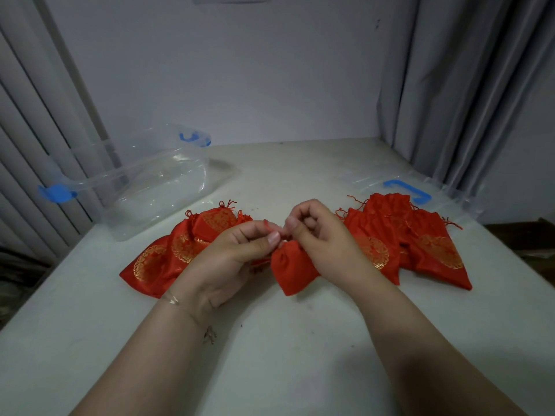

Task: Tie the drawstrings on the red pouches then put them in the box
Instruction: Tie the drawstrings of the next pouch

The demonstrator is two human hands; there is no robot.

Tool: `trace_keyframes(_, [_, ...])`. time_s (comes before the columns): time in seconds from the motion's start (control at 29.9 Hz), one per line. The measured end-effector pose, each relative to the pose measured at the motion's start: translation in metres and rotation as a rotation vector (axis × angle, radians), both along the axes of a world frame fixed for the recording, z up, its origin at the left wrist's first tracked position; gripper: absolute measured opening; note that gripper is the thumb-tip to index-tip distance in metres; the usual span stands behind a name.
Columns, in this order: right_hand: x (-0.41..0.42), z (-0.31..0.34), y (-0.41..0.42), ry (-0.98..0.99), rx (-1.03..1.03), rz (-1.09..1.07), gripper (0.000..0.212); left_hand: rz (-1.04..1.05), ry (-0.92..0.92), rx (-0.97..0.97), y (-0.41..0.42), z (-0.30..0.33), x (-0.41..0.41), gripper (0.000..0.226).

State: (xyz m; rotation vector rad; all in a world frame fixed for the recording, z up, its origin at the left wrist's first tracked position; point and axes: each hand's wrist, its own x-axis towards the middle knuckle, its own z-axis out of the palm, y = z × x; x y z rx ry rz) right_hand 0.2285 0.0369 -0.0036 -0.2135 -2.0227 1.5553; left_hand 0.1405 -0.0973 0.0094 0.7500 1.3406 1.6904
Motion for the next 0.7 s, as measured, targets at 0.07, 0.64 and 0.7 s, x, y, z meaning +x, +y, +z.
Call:
trace_keyframes(0.07, [-0.0008,-0.0001,-0.0025,-0.044,-0.016,0.077,0.009,0.033,-0.02,0.004,-0.0006,0.0009,-0.0013,0.006])
trace_keyframes(0.64, [0.0061,0.0019,-0.0058,-0.049,0.292,-0.079,0.017,0.157,0.156,-0.086,-0.0005,-0.0023,-0.0085,0.015])
trace_keyframes(0.7, [0.0072,0.0032,-0.0069,-0.054,0.294,-0.062,0.02,0.181,0.178,-0.085,-0.0013,-0.0026,-0.0101,0.015])
